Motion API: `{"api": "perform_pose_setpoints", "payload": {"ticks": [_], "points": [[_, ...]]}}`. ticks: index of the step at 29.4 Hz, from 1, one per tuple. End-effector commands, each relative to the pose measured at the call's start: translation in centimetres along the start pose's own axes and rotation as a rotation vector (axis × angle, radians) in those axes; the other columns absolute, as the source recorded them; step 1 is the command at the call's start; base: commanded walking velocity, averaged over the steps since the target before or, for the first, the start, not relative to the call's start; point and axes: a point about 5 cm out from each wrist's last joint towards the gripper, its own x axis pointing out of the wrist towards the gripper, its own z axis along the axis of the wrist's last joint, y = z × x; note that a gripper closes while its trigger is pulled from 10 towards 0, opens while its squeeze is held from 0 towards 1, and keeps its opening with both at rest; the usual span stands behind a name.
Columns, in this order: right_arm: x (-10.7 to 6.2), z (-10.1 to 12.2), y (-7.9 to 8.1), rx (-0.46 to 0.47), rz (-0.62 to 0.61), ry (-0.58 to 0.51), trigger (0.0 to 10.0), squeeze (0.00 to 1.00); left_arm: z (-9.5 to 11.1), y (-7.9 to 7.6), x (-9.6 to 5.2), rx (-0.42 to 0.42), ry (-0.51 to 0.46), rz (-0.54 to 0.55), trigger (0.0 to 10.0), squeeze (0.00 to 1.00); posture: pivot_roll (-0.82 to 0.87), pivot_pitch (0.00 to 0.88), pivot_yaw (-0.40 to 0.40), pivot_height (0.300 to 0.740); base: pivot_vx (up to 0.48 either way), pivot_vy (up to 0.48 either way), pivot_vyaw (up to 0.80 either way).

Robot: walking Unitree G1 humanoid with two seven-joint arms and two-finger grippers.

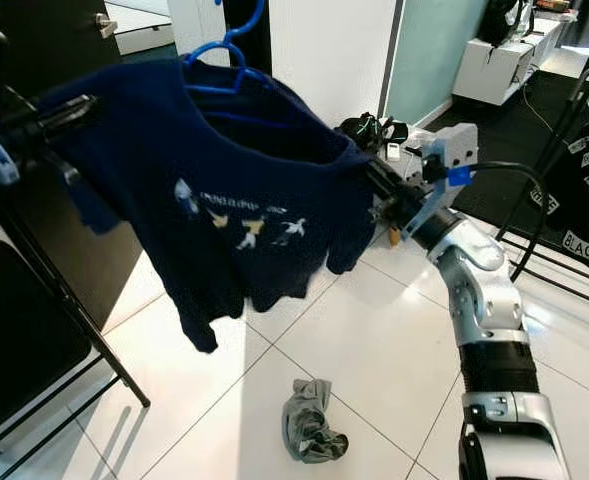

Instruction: Hang hanger

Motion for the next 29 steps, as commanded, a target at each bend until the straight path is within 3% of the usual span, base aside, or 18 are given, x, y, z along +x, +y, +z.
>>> {"api": "perform_pose_setpoints", "payload": {"ticks": [1, 5, 8, 10, 12, 14, 17, 23, 24, 25, 26, 29], "points": [[0.0, 0.1, 0.9, 0.034, 0.057, -0.012, 0.0, 0.0, 0.8, 1.6, -0.5, 0.035, -0.036, 0.116, 10.0, 0.0, 0.03, 0.0, -0.041, 0.74, 0.0, 0.0, 0.0], [0.0, 0.2, 1.2, 0.044, 0.077, -0.014, 0.0, 0.0, 0.8, 1.8, -0.5, 0.037, -0.042, 0.132, 10.0, 0.0, 0.03, 0.0, -0.041, 0.74, 0.0, 0.0, 0.0], [0.4, 0.7, 1.5, 0.066, 0.082, -0.042, 0.0, 0.0, 0.3, 1.0, 0.1, 0.022, -0.046, 0.112, 10.0, 0.0, 0.03, 0.0, -0.042, 0.74, 0.0, 0.0, 0.0], [0.9, 0.9, 1.8, 0.067, 0.091, -0.054, 0.0, 0.0, -0.2, -1.0, 0.9, -0.042, -0.062, 0.058, 10.0, 0.0, 0.04, 0.0, -0.039, 0.74, 0.0, 0.0, 0.0], [1.0, 0.9, 1.8, 0.065, 0.094, -0.054, 0.0, 0.0, -0.3, -1.5, 1.1, -0.056, -0.067, 0.047, 10.0, 0.0, 0.04, 0.0, -0.039, 0.74, 0.0, 0.0, 0.0], [1.6, 1.0, 2.4, 0.066, 0.124, -0.058, 0.0, 0.0, -0.8, -4.1, 1.9, -0.13, -0.092, -0.027, 10.0, 0.0, 0.04, 0.0, -0.04, 0.74, 0.0, 0.0, 0.0], [1.7, 1.0, 2.8, 0.068, 0.149, -0.055, 0.0, 0.0, -0.9, -5.4, 2.4, -0.166, -0.108, -0.054, 10.0, 0.0, 0.03, 0.0, -0.044, 0.74, 0.0, 0.0, 0.0], [0.9, 0.1, 3.2, 0.066, 0.196, 0.035, 0.0, 0.0, -1.1, -4.9, 2.3, -0.18, -0.112, -0.025, 10.0, 0.0, 0.03, 0.0, -0.044, 0.74, 0.0, 0.0, 0.0], [0.8, -0.1, 3.1, 0.064, 0.181, 0.052, 2.6, 0.0, -1.2, -4.9, 2.3, -0.181, -0.111, -0.024, 10.0, 0.0, 0.03, 0.0, -0.044, 0.74, 0.0, 0.0, 0.0], [0.8, -0.1, 3.1, 0.064, 0.181, 0.052, 2.6, 0.0, -1.2, -4.9, 2.3, -0.181, -0.111, -0.024, 10.0, 0.0, 0.03, 0.0, -0.044, 0.74, 0.0, 0.0, 0.0], [0.2, -0.6, 3.4, 0.065, 0.234, 0.092, 10.0, 1.0, -1.4, -4.8, 2.2, -0.189, -0.108, -0.02, 10.0, 0.0, 0.03, 0.0, -0.043, 0.74, 0.0, 0.0, 0.0], [-1.5, -1.7, 4.5, 0.09, 0.372, 0.194, 10.0, 1.0, -2.0, -4.7, 1.9, -0.239, -0.108, 0.012, 10.0, 0.0, 0.02, 0.0, -0.044, 0.74, 0.0, 0.0, 0.0]]}}
